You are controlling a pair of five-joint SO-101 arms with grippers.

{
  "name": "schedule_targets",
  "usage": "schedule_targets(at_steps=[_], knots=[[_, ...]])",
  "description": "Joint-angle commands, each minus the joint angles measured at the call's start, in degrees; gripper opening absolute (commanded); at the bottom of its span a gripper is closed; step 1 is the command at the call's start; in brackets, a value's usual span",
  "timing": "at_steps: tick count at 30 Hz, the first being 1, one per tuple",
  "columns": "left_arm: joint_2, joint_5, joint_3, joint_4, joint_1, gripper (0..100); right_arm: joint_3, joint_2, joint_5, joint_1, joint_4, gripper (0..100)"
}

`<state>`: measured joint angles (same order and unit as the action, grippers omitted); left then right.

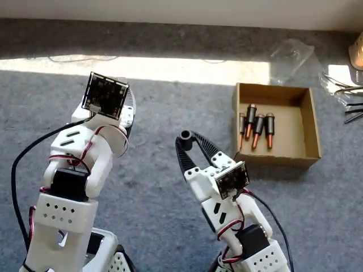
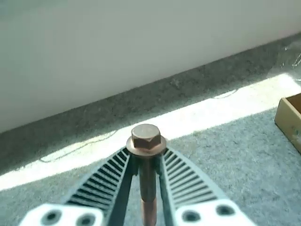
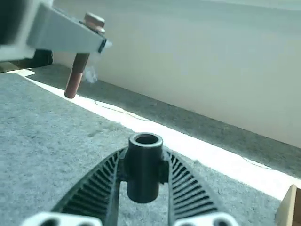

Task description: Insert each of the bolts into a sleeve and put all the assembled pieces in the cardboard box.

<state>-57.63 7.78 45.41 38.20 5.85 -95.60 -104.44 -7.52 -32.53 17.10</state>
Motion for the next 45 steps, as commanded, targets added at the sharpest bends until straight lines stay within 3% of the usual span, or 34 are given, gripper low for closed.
schedule_targets(at_steps=[1, 19, 28, 40, 45], knots=[[-1.7, 0.3, -0.8, -3.3, 4.9, 0, -5.6, 0.0, -0.8, -0.6, 0.2, 0.4], [-2.2, 0.0, -13.4, -3.2, 13.1, 0, -5.6, 0.0, -0.9, -0.6, 0.3, 0.4], [-18.5, 0.0, -7.3, -3.5, 21.5, 0, -5.6, 0.0, -0.9, -0.6, 0.3, 0.4], [-23.3, -0.3, 8.4, -21.4, 24.2, 0, -5.6, -0.2, -0.8, -0.4, 0.3, 0.4], [-22.9, -12.9, 8.6, -22.2, 19.3, 0, -5.6, -0.4, -0.7, -0.4, 0.0, 0.4]])
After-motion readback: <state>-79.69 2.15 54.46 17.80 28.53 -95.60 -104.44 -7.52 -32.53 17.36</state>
